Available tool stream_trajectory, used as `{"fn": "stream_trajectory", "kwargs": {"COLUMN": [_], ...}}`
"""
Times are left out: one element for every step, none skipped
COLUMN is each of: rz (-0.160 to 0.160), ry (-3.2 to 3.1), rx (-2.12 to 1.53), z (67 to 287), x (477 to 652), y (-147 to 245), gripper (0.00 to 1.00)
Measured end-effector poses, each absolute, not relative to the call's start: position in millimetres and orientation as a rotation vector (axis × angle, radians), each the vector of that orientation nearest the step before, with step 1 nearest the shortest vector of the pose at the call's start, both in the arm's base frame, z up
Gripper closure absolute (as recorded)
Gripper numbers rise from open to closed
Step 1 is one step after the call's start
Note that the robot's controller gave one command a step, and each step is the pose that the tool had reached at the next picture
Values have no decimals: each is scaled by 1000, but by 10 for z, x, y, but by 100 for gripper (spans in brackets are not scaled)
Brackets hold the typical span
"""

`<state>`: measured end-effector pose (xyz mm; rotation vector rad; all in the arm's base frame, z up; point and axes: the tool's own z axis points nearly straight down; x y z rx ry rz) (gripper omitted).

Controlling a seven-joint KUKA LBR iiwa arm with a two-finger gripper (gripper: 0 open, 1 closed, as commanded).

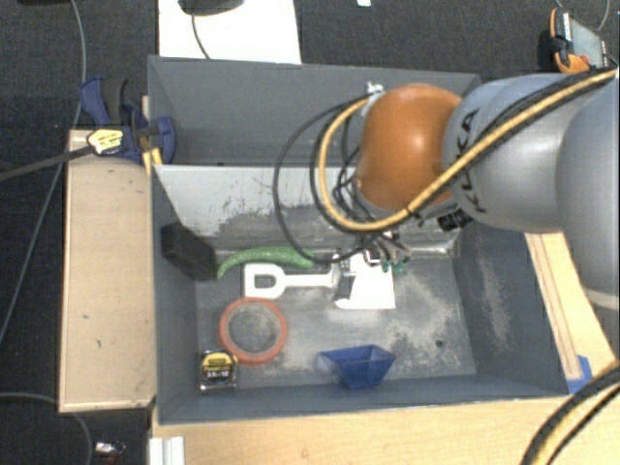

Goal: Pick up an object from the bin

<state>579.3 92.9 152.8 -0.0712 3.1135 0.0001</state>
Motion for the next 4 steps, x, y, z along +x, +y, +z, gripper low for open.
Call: {"fn": "stream_trajectory", "kwargs": {"rz": [1,3,0,0], "ry": [3126,3109,3116,3116], "rx": [-222,-102,-186,-186], "z": [723,710,738,738], "x": [5718,5676,5732,5732], "y": [652,1005,711,711], "gripper": [0,0,100,100]}}
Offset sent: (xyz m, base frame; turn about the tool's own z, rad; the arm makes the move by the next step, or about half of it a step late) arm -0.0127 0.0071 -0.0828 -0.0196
